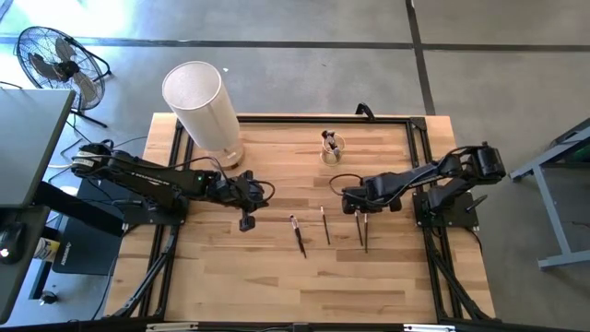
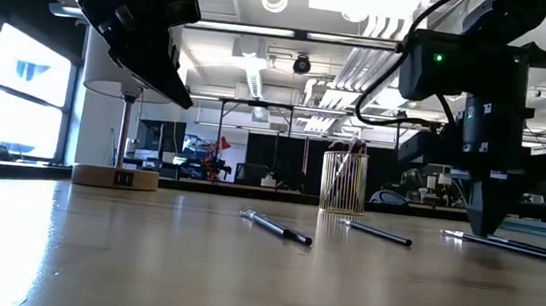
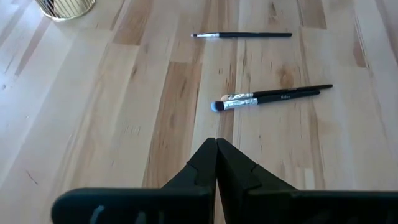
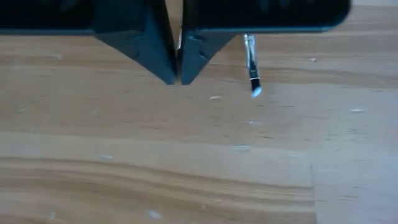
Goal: Put items in baskets/containers
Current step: Put the silver eyeshadow brush into the yellow container
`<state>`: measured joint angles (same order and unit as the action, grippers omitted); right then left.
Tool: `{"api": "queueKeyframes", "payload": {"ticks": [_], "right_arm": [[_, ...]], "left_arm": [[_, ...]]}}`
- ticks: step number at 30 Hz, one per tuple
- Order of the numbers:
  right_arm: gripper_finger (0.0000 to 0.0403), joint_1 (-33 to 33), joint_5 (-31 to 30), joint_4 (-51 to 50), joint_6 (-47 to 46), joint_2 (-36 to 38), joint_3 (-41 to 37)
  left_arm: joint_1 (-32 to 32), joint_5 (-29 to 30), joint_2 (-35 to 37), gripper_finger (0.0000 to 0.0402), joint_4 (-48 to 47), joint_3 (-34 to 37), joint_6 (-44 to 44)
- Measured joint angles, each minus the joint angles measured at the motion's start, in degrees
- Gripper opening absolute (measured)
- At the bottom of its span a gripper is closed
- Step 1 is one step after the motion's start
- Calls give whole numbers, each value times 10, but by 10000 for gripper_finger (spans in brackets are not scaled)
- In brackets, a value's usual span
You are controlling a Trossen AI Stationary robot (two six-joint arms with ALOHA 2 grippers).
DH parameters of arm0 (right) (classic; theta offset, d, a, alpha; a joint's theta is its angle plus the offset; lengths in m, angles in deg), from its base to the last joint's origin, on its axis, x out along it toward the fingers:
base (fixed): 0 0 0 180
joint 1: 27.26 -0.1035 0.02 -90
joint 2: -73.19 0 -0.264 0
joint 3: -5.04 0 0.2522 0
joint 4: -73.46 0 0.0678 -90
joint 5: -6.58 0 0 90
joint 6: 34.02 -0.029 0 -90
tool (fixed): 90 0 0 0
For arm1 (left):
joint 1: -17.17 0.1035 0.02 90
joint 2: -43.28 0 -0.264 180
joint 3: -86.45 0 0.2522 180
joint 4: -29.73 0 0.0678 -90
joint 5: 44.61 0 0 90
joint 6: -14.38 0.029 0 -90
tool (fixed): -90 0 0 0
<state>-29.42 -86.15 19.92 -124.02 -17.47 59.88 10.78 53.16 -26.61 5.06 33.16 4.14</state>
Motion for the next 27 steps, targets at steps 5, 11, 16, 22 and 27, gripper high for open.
{"api": "queueKeyframes", "payload": {"ticks": [5,11,16,22,27], "right_arm": [[3,0,3,-4,7,4,9],[1,-3,-95,-1,37,80,29],[1,-2,-214,-1,109,178,29],[0,38,-365,105,337,295,30],[0,141,-321,323,621,323,30]], "left_arm": [[0,0,0,1,0,0,-1],[0,7,0,1,5,0,-16],[0,59,-1,1,17,0,-33],[0,79,-1,34,49,0,-59],[0,145,-18,99,103,-1,-78]]}}
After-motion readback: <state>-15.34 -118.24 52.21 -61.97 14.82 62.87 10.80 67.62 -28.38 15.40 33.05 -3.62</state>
